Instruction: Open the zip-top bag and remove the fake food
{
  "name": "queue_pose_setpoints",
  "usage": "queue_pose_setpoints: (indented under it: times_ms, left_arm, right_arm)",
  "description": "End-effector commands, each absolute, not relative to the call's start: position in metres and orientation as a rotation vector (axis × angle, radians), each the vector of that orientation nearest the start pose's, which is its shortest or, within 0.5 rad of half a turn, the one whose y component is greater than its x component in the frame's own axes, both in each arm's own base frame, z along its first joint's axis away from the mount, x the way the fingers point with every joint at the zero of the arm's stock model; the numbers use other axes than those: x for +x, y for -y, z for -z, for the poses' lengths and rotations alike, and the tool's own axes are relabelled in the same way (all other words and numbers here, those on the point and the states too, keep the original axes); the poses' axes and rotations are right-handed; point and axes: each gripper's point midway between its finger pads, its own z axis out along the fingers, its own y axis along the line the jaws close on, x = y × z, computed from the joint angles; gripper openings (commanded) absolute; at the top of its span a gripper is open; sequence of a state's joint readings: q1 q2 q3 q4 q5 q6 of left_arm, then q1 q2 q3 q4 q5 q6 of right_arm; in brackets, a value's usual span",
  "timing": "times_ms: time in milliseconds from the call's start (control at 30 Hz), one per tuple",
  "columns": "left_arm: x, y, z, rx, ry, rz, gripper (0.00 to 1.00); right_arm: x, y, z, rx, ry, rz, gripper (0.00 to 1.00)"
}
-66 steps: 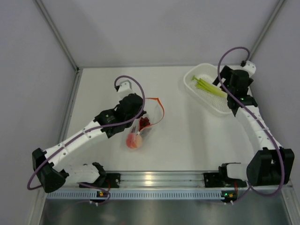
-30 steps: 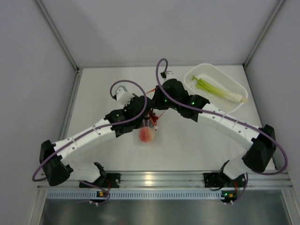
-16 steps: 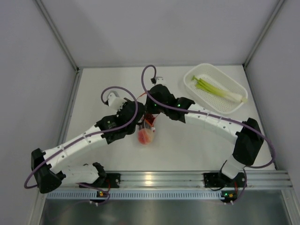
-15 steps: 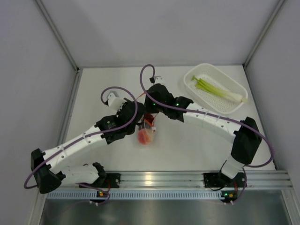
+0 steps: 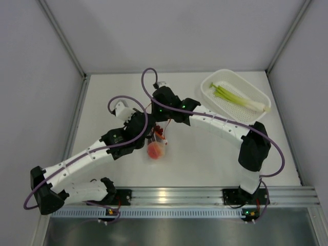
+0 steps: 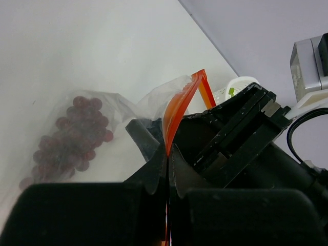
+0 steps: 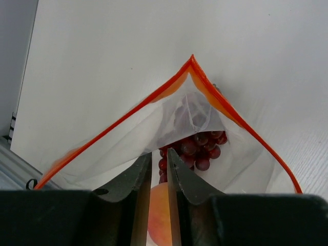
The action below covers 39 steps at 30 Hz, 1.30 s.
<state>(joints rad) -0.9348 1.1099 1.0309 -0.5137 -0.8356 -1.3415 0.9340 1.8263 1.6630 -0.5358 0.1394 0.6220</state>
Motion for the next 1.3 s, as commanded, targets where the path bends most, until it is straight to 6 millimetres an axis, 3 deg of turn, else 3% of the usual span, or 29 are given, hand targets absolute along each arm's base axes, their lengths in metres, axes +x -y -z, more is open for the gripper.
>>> queue_pose_setpoints:
  times_ms: [0,100,133,200,367,567,733,867,967,1033,1100,1267]
  left_arm:
    - [0.275,0.212,-0.268,-0.805,-1.806,0.646,0.0]
    - [0.274,0.203,-0.266,-0.857,-1.771,0.654,0.0]
    - [0.273,0.2,-0.263,-0.882,-1.76,0.654,0.0]
    - [0.272,0.197,-0.263,-0.92,-1.741,0.679,0.0]
    - [0.27,0.187,-0.27,-0.942,-1.699,0.686,0.0]
    - [0.266,0.167,-0.273,-0.968,-1.635,0.66,0.0]
    - [0.264,0.162,-0.282,-0.951,-1.62,0.657,0.0]
    - [0.26,0.162,-0.29,-0.93,-1.628,0.692,0.0]
    - [0.259,0.169,-0.289,-0.902,-1.659,0.707,0.0]
    - [0.26,0.174,-0.287,-0.878,-1.682,0.702,0.0]
    - [0.26,0.186,-0.28,-0.841,-1.734,0.702,0.0]
    - [0.261,0.21,-0.251,-0.835,-1.816,0.684,0.0]
  right_arm:
    - [0.306,-0.414,-0.252,-0.277,-2.226,-0.759,0.18]
    - [0.306,-0.416,-0.241,-0.275,-2.249,-0.753,0.17]
    - [0.304,-0.418,-0.225,-0.263,-2.281,-0.747,0.17]
    - [0.303,-0.427,-0.213,-0.24,-2.274,-0.78,0.14]
    - [0.298,-0.412,-0.179,-0.254,-2.335,-0.657,0.13]
    - [0.289,-0.371,-0.168,-0.273,-2.314,-0.524,0.13]
    - [0.292,-0.317,-0.16,-0.397,-2.32,-0.189,0.13]
    - [0.311,-0.266,-0.179,-0.355,-2.245,0.087,0.12]
    - [0.323,-0.239,-0.207,-0.301,-2.16,0.226,0.1]
    - [0.326,-0.236,-0.222,-0.304,-2.119,0.234,0.1]
    - [0.324,-0.242,-0.223,-0.34,-2.125,0.189,0.11]
    - [0.287,-0.284,-0.181,-0.514,-2.29,-0.145,0.2]
